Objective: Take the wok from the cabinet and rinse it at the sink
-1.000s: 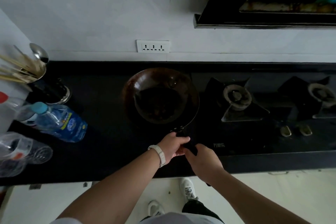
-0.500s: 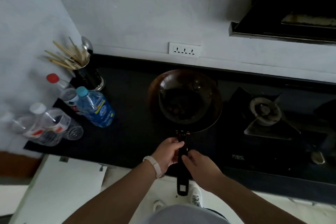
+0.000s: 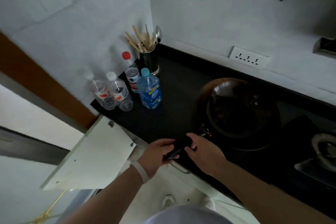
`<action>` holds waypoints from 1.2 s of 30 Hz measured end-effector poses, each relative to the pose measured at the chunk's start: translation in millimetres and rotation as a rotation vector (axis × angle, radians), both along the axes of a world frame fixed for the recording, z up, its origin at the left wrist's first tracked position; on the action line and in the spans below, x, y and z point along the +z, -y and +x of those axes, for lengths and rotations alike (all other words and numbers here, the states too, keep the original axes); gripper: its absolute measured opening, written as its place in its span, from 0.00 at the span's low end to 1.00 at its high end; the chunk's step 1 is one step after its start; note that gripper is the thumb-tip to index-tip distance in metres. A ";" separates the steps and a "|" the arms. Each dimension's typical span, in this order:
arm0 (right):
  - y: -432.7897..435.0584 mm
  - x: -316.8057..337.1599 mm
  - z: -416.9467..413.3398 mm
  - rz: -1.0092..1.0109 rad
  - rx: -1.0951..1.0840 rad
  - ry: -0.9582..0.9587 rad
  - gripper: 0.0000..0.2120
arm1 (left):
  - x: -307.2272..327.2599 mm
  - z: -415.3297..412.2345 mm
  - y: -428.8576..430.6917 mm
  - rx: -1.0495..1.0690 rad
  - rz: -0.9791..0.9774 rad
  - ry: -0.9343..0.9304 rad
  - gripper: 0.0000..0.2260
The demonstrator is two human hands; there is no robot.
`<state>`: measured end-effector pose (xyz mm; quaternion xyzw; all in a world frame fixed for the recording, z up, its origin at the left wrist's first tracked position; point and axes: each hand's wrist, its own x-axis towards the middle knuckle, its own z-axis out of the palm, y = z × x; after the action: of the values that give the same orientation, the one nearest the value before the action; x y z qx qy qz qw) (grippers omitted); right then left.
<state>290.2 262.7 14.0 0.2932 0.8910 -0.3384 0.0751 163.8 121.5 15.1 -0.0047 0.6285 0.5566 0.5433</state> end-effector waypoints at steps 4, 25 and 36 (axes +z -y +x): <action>-10.1 0.5 -28.6 0.218 0.071 0.017 0.25 | 3.8 -22.2 -2.2 0.080 -0.005 -0.074 0.13; -65.7 6.1 -107.4 0.254 -0.115 0.060 0.20 | 4.4 -122.0 -78.6 0.291 -0.006 -0.156 0.09; -62.7 17.6 -97.9 0.245 -0.050 0.107 0.25 | 12.4 -131.8 -64.7 0.062 -0.109 -0.333 0.12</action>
<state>192.3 325.4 31.6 0.3399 0.9128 -0.2128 0.0777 32.0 186.2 27.5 0.0389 0.7386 0.5312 0.4132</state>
